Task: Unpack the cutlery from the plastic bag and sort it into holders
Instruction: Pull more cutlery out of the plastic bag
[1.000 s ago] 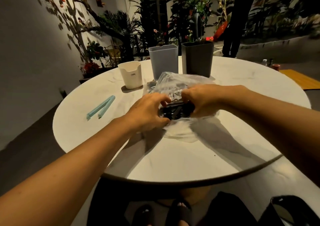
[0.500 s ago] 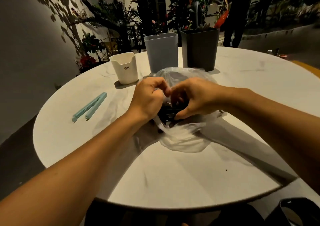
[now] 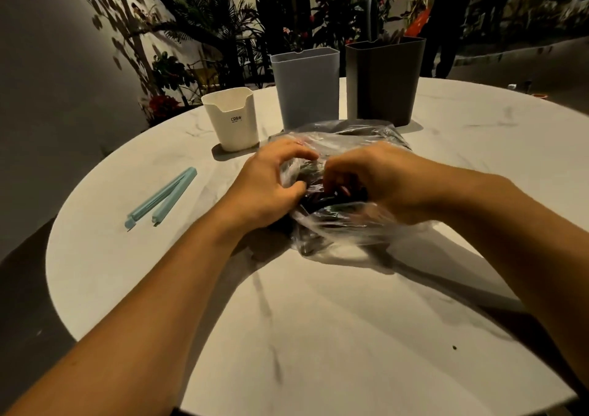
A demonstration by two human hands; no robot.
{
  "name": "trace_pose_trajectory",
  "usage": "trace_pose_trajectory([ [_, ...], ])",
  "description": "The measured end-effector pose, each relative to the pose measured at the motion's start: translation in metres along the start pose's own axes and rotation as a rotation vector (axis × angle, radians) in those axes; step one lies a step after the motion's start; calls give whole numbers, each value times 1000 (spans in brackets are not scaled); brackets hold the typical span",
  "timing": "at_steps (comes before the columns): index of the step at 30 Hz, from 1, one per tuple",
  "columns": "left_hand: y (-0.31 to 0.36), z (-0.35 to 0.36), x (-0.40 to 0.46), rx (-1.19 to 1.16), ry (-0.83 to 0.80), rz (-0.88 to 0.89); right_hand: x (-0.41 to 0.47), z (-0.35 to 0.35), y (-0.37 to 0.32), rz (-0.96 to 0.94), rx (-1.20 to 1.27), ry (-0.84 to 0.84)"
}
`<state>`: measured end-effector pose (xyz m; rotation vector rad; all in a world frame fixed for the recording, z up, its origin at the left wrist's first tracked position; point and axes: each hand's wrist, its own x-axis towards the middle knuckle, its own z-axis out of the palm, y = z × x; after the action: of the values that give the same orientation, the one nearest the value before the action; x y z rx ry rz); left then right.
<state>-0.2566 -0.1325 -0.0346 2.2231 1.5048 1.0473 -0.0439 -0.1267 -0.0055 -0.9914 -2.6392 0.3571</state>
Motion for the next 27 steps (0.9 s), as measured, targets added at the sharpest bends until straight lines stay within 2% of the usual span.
trace_pose_trajectory([
  [6, 11, -2, -4, -83, 54, -45, -3, 0, -1, -26, -54, 32],
  [10, 16, -5, -7, -179, 77, -95, -9, -8, 2, -79, -312, 146],
  [13, 14, -8, -8, -210, 118, -106, -12, -9, 5, -134, -400, 202],
  [19, 9, -10, -9, -125, 197, -68, -13, -11, 4, -187, -408, 238],
  [27, 9, -13, -9, -183, 221, -36, -18, -26, 7, -164, -277, 300],
])
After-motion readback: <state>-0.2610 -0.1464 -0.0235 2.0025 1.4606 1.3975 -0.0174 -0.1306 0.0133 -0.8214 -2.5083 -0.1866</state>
